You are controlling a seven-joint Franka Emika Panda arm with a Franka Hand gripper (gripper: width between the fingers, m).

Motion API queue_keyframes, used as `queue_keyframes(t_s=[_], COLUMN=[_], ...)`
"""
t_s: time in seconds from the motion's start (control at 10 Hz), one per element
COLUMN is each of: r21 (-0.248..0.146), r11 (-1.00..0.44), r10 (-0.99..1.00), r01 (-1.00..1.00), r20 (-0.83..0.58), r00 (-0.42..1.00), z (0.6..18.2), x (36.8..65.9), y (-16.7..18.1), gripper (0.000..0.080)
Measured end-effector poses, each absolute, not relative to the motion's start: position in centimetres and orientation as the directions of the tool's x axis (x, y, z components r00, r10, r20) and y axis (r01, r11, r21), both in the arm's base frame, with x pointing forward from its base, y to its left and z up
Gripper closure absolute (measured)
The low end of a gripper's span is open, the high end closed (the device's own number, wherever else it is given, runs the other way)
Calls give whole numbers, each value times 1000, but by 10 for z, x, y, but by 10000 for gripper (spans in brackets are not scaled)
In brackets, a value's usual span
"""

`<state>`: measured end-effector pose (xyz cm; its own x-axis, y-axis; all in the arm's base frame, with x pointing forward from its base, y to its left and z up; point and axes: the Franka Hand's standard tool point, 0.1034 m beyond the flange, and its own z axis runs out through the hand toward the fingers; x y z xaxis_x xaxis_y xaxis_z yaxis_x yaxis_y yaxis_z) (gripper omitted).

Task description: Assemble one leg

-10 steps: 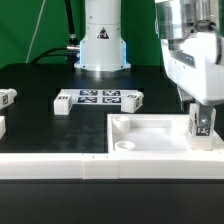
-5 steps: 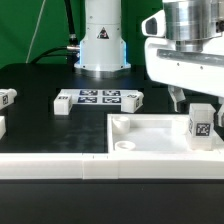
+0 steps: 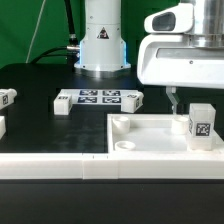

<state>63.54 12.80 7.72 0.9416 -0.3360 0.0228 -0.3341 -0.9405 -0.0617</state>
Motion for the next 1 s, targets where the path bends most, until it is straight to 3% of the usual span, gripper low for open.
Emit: queue_keyframes(t_s=[0.1, 0.3, 0.5, 0.6, 1.0], r21=[-57, -55, -55, -55, -65], r11=[-977, -990, -989, -989, -974], r10=[-208, -134, -140, -140, -220], r01=[-206, -132, -138, -138, -218], r20=[30, 33, 32, 32, 25], r00=[978, 990, 990, 990, 975], z=[76, 75, 75, 75, 75], x=[634, 635, 635, 635, 635], y=[126, 121, 121, 121, 119], gripper=[150, 150, 416, 509, 508])
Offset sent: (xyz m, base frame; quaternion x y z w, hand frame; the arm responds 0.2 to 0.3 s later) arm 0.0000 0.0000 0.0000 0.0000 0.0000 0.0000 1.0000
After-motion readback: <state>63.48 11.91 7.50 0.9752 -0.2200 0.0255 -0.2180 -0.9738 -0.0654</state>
